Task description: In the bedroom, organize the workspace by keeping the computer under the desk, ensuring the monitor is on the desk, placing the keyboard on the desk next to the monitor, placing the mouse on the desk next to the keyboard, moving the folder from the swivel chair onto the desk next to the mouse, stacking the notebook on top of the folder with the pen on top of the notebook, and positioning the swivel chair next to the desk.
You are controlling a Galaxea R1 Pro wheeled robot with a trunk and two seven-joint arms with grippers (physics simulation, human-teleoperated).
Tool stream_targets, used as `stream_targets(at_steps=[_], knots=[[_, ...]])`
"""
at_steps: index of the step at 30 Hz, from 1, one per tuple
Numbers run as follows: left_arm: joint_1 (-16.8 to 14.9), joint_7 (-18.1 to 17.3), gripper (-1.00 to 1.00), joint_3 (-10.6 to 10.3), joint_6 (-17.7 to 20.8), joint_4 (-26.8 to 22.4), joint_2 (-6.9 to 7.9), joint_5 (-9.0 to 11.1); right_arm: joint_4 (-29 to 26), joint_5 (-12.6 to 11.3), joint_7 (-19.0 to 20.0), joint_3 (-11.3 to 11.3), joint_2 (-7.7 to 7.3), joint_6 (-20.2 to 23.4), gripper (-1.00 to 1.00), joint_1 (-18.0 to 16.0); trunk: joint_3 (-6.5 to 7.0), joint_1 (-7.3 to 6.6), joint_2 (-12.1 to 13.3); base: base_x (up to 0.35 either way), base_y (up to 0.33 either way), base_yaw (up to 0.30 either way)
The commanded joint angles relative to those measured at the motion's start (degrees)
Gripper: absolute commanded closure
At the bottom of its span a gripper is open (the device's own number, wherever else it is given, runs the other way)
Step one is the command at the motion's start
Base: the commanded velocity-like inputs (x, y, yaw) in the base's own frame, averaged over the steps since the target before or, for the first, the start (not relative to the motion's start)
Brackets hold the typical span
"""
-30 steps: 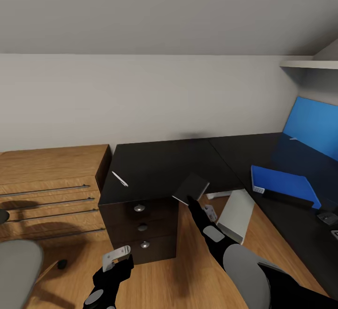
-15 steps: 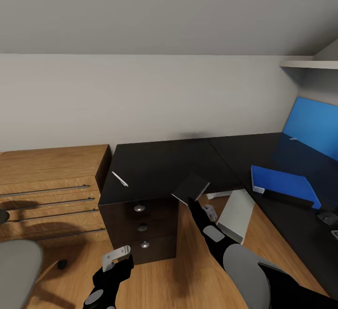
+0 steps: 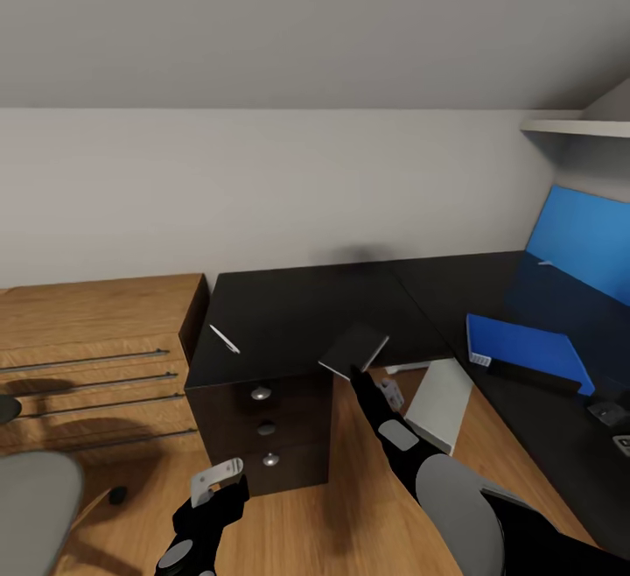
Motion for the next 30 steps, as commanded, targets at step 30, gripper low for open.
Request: stream_targets(at_steps=[30], knots=[[-0.1,0.5,-1.00,-9.9,0.2,4.2,-0.06,0.1,-12.1,-2.0,-1.9,-1.4,-3.47,4.2,1.00,0.0,4.26,-5.28,9.6,0.000,0.000,0.000]])
